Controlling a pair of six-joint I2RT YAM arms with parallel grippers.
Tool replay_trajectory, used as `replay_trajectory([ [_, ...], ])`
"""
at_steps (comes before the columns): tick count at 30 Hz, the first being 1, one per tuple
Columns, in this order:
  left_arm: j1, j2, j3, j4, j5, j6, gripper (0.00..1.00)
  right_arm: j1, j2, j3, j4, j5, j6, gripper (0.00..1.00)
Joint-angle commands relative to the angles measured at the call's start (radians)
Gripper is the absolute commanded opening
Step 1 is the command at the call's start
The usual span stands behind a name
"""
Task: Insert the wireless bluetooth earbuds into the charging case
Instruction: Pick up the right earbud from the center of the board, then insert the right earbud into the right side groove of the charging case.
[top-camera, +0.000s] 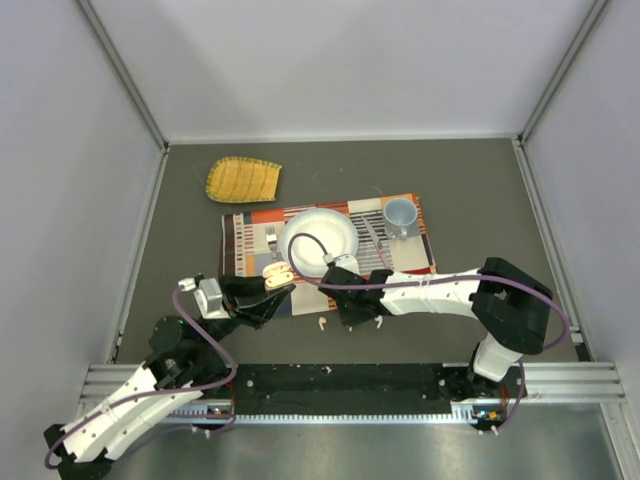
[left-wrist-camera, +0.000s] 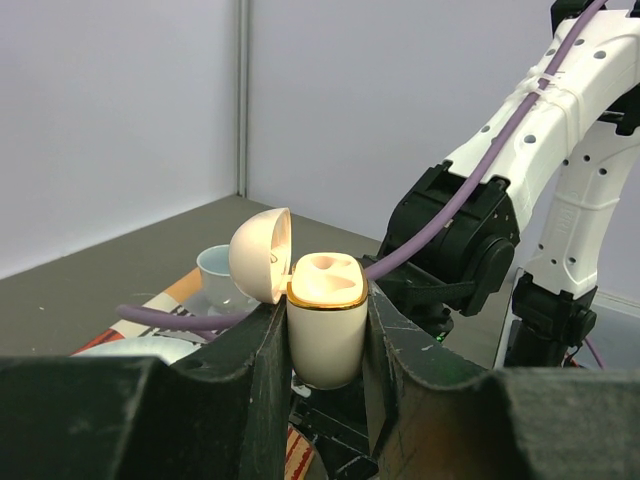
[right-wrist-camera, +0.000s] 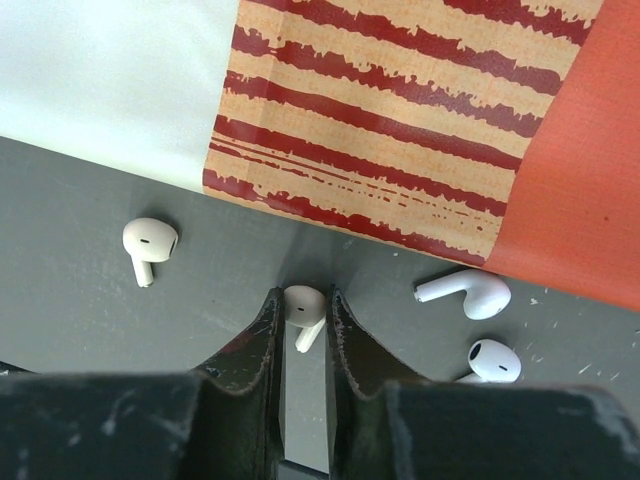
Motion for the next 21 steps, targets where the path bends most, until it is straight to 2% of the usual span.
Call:
replay_trajectory([
  [1,-0.005,0.024,0.021,0.061,0.007,0.003,0.0,0.018,0.001,0.011,0.019,0.015,0.012,0.07],
  [8,-0.005,0.039,0.026,0.072,0.008,0.002,0.0,0.016,-0.117,-0.009,0.02,0.077,0.039,0.02],
  [21,-0.003,0.058,0.012,0.13,-0.038,-0.013,0.0,0.03,-0.54,-0.055,0.029,0.352,0.053,0.0],
])
